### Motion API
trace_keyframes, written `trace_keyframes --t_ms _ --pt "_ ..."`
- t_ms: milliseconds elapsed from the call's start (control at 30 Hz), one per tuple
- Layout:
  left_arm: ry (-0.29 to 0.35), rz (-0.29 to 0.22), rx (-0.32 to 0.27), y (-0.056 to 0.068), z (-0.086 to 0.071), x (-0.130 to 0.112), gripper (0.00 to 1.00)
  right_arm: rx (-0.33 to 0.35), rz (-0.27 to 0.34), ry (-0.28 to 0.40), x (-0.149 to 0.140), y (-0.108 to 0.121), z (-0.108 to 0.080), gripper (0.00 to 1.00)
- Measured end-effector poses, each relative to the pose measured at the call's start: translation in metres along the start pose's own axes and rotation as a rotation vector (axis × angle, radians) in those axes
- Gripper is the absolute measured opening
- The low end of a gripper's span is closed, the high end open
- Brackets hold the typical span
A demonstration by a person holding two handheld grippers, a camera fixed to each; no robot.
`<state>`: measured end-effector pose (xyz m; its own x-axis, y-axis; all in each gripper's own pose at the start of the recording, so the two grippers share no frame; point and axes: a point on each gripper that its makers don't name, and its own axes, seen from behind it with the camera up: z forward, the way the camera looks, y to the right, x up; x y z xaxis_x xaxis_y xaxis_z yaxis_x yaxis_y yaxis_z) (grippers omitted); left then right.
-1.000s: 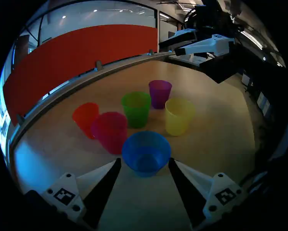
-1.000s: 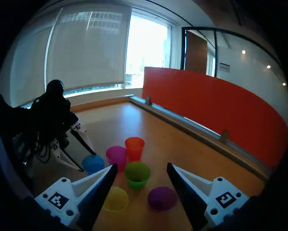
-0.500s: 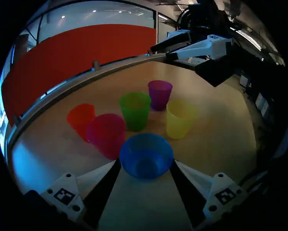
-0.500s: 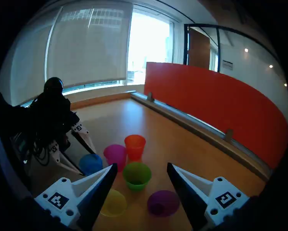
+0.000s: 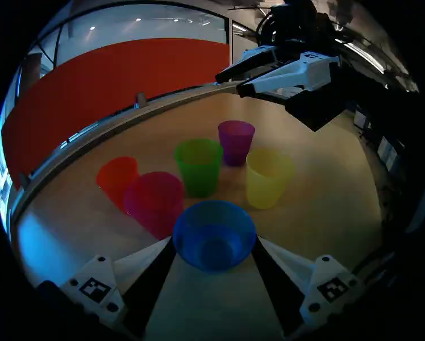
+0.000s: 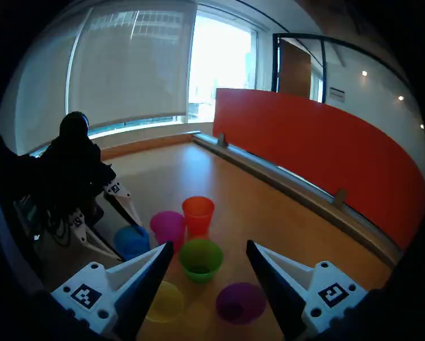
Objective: Pour water
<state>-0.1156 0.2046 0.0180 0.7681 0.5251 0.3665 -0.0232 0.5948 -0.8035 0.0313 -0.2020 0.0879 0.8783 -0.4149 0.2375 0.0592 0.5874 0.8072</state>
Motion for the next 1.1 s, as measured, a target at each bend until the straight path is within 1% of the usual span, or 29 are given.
trace_keyframes --t_ms 400,667,800,967,1100 --pt "0.025 -0.023 -0.003 0.0 0.002 0.007 0.9 -0.003 -0.011 -0.014 -0.004 -0.001 0.005 1.0" --pt "0.036 -0.014 0.001 0.001 0.001 0.006 0.88 -0.005 -0.015 -0.02 -0.005 0.001 0.009 1.0" --pt "0.036 -0.017 0.002 0.0 0.001 0.006 0.88 -0.004 -0.017 -0.032 -0.008 0.002 0.013 1.0" --pt "0.037 -0.014 0.01 -0.001 -0.003 0.006 0.88 0.0 -0.023 -0.045 -0.012 0.001 0.02 1.0" --pt "0.046 -0.012 0.016 -0.001 -0.008 0.009 0.88 0.004 -0.024 -0.057 -0.017 0.0 0.025 1.0"
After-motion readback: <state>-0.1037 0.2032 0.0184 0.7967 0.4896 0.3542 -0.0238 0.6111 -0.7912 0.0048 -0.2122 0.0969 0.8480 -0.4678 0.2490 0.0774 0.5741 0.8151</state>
